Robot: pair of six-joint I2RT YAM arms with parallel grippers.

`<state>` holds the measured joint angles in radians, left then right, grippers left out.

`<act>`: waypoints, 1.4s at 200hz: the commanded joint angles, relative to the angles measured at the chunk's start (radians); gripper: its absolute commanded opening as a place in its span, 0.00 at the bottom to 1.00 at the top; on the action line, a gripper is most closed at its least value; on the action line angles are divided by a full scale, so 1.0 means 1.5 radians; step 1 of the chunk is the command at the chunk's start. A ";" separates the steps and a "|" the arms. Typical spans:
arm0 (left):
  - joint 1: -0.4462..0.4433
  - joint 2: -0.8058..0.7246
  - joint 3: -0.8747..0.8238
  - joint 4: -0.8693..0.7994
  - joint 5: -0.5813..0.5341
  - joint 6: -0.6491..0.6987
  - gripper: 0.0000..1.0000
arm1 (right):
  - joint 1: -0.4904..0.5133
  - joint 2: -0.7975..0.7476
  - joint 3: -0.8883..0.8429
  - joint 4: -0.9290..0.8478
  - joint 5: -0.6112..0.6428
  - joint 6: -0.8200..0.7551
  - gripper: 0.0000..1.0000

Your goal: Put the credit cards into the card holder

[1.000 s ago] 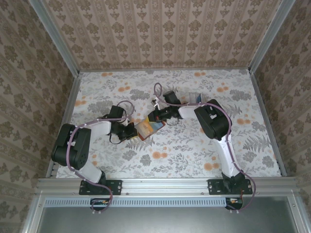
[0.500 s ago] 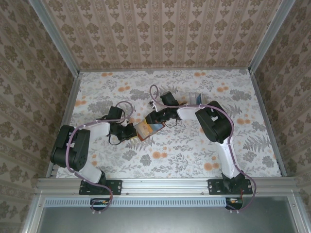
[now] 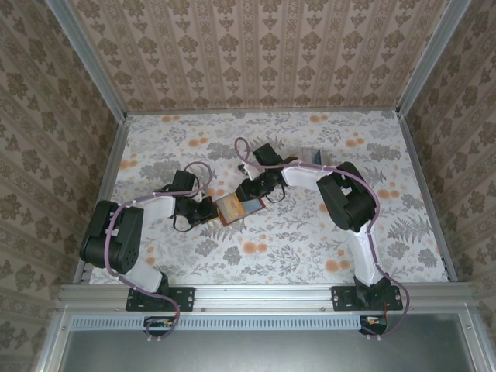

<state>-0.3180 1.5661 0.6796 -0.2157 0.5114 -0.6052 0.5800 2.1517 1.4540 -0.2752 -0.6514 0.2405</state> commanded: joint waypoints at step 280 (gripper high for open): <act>0.009 -0.021 -0.025 0.041 -0.017 -0.009 0.15 | 0.081 -0.047 -0.010 -0.087 0.249 0.079 0.38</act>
<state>-0.3126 1.5463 0.6540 -0.1726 0.4980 -0.6067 0.6895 2.0392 1.4334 -0.3859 -0.2947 0.3420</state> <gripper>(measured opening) 0.150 0.382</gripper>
